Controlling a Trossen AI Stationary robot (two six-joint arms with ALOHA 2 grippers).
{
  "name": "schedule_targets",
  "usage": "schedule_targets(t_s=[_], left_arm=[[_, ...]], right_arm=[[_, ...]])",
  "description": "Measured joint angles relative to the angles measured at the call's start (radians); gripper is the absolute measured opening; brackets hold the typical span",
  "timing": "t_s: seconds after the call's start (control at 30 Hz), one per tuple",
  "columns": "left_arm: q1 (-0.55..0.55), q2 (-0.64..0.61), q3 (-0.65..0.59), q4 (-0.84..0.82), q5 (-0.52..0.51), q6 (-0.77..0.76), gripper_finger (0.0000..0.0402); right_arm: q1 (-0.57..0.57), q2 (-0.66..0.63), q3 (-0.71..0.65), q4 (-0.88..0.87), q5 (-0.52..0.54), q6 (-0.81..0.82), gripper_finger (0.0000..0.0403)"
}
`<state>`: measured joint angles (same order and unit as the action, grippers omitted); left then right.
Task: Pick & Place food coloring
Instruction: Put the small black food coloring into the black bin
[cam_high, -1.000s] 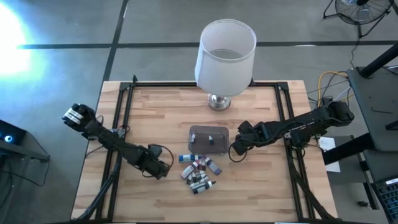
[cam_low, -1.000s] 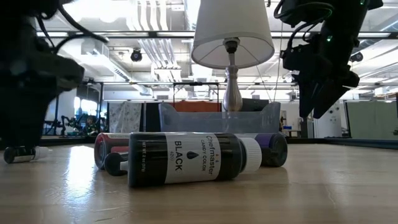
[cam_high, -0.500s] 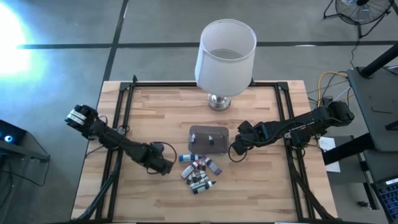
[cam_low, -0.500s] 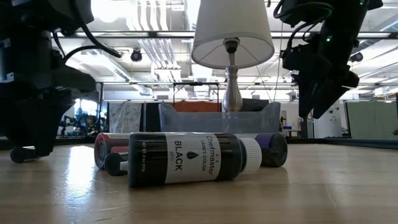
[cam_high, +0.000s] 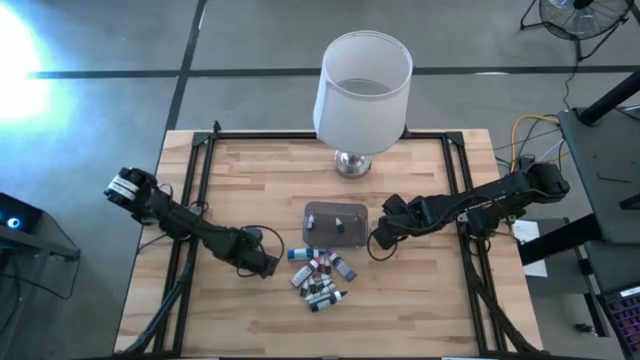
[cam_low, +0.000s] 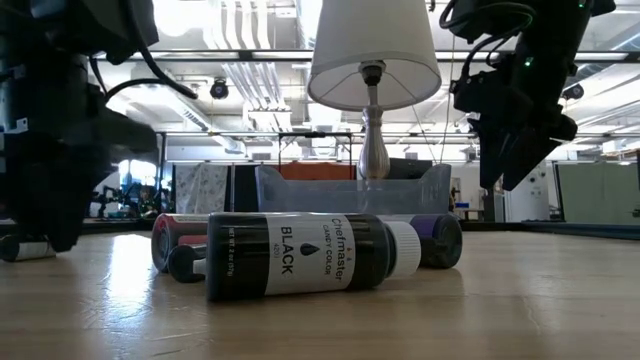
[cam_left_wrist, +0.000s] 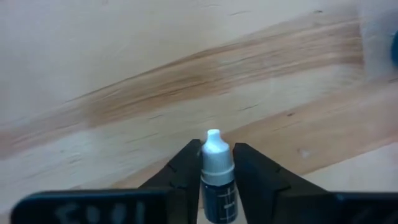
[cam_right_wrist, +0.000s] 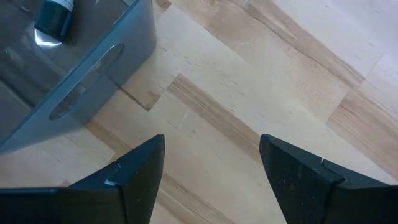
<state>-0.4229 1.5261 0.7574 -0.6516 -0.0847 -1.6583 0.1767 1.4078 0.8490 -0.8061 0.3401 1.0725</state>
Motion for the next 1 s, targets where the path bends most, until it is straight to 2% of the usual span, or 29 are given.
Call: schedule_targets(t_s=[0.1, 0.23, 0.37, 0.43, 0.5, 0.63, 0.7, 0.77, 0.83, 1.0], left_arm=[[0.000, 0.000, 0.004, 0.000, -0.003, 0.007, 0.0042], [0.000, -0.003, 0.016, -0.006, -0.010, 0.031, 0.0037], [0.003, -0.022, 0.057, -0.003, -0.091, 0.043, 0.0036], [0.002, -0.052, 0.100, -0.004, -0.163, 0.067, 0.0036], [0.002, -0.076, 0.160, 0.021, -0.279, 0.132, 0.0035], [0.025, -0.105, 0.272, 0.162, -0.562, 0.372, 0.0035], [0.067, -0.104, 0.285, 0.295, -0.608, 0.533, 0.0035], [0.133, -0.077, 0.282, 0.455, -0.592, 0.689, 0.0035], [0.211, -0.036, 0.278, 0.571, -0.524, 0.796, 0.0035], [0.344, 0.056, 0.276, 0.618, -0.321, 0.812, 0.0056]], right_arm=[[0.002, -0.006, 0.000, 0.003, 0.000, 0.001, 0.0256], [0.002, -0.040, 0.000, 0.012, 0.014, 0.001, 0.0255], [0.004, -0.124, 0.005, 0.012, 0.098, 0.010, 0.0249], [0.011, -0.187, 0.013, 0.014, 0.171, 0.011, 0.0244], [0.022, -0.256, 0.019, 0.011, 0.244, 0.005, 0.0240], [0.035, -0.378, 0.026, 0.011, 0.340, -0.027, 0.0236], [0.033, -0.424, 0.025, 0.012, 0.347, -0.047, 0.0236], [0.033, -0.450, 0.024, 0.008, 0.348, -0.057, 0.0236], [0.033, -0.460, 0.020, -0.001, 0.347, -0.060, 0.0235], [0.035, -0.445, 0.019, -0.010, 0.306, -0.059, 0.0235]])
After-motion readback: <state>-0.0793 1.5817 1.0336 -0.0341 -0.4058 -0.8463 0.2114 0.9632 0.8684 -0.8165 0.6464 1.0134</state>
